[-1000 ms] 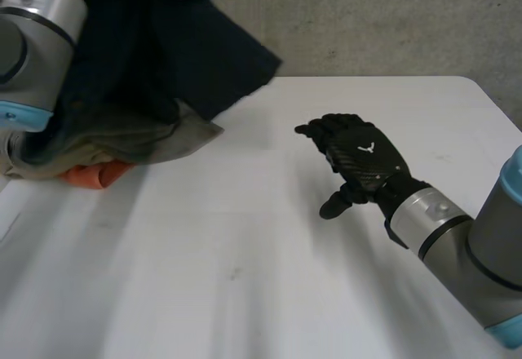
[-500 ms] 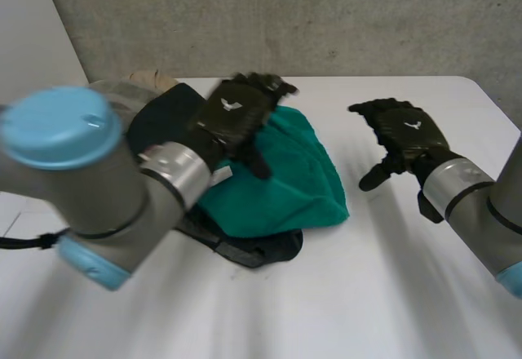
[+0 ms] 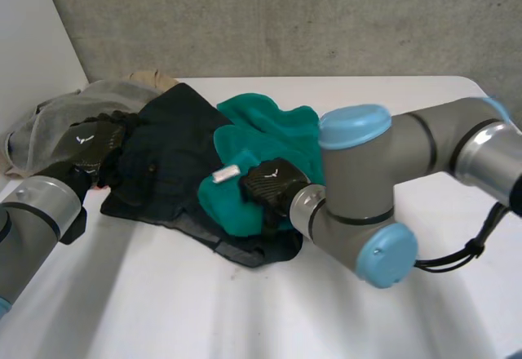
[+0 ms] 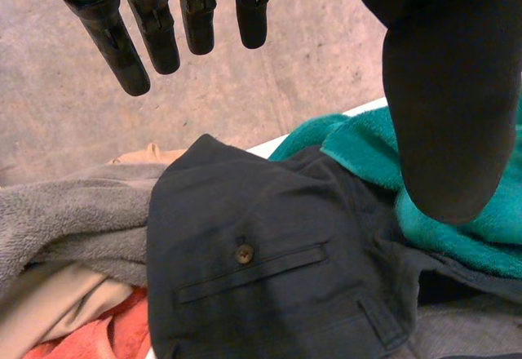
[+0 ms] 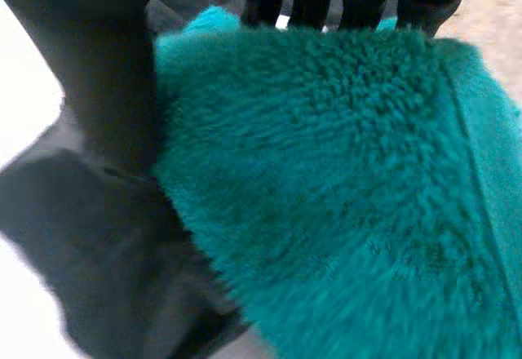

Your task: Fold the laundry.

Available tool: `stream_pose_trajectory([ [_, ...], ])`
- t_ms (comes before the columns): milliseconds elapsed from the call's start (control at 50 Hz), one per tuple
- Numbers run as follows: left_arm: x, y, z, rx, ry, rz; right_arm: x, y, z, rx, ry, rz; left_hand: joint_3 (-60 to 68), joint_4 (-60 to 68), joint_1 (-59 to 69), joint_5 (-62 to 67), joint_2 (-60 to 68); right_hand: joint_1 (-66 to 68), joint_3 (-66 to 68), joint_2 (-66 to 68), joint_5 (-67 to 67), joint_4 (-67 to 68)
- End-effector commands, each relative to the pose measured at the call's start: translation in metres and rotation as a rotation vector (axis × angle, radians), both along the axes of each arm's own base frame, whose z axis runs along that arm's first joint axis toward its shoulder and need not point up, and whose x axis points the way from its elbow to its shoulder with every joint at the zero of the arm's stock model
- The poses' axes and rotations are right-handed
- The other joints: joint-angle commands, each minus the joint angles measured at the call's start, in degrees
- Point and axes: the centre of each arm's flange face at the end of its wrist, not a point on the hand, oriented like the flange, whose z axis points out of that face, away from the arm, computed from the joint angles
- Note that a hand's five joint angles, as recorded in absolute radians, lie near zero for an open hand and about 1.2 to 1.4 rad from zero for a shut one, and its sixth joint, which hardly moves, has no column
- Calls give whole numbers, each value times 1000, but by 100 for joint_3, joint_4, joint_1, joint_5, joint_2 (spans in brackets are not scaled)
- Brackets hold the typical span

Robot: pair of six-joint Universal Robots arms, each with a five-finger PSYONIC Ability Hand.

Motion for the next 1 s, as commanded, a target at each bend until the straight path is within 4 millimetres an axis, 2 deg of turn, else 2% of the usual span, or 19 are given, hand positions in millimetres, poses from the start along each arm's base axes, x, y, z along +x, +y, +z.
stream_pose_trajectory([
  [20,-7,3,4,-18,30,-21,-4,-17,13,-105,-69,-94,-225,-172,-237,-303,-178,3796,3811,3753,3810,3826],
  [120,-18,4,3,-30,27,-58,-36,-34,53,-162,-186,-190,-225,-172,-237,-303,-178,3796,3811,3753,3810,3826],
  [140,-23,5,1,-29,26,-75,-50,-40,65,-186,-221,-225,-225,-172,-237,-303,-178,3796,3811,3753,3810,3826],
  [200,-33,7,-2,-29,22,-108,-73,-51,81,-226,-263,-284,-225,-172,-237,-303,-178,3796,3811,3753,3810,3826],
  [260,-52,12,-11,-7,6,-184,-113,-68,97,-275,-291,-379,-225,-172,-237,-303,-178,3796,3811,3753,3810,3826],
  [320,-65,18,-18,8,-17,-242,-136,-76,101,-298,-286,-435,-225,-172,-237,-303,-178,3796,3811,3753,3810,3826],
  [340,-73,24,-24,21,-39,-284,-149,-82,101,-305,-276,-470,-225,-172,-237,-303,-178,3796,3811,3753,3810,3826],
  [420,-93,36,-39,28,-98,-390,-173,-91,90,-282,-251,-511,-225,-172,-237,-303,-178,3796,3811,3753,3810,3826],
  [540,-113,61,-58,77,-186,-523,-178,-90,59,-185,-217,-484,-55,-1,-66,-132,-7,3796,3811,3753,3810,3826],
  [640,-119,73,-70,119,-231,-564,-180,-89,41,-134,-202,-490,400,453,388,322,447,3796,3811,3753,3810,3826],
  [780,-126,68,-80,117,-234,-579,-178,-86,27,-109,-197,-486,1358,1412,1347,1281,1406,3796,3811,3753,3810,3826],
  [900,-134,57,-86,86,-217,-573,-177,-82,24,-105,-192,-476,2333,2387,2322,2256,2381,3796,3811,3753,3810,3826],
  [1000,-137,52,-92,90,-219,-575,-176,-80,23,-99,-190,-473,2520,2573,2508,2442,2567,3796,3811,3753,3810,3826],
])
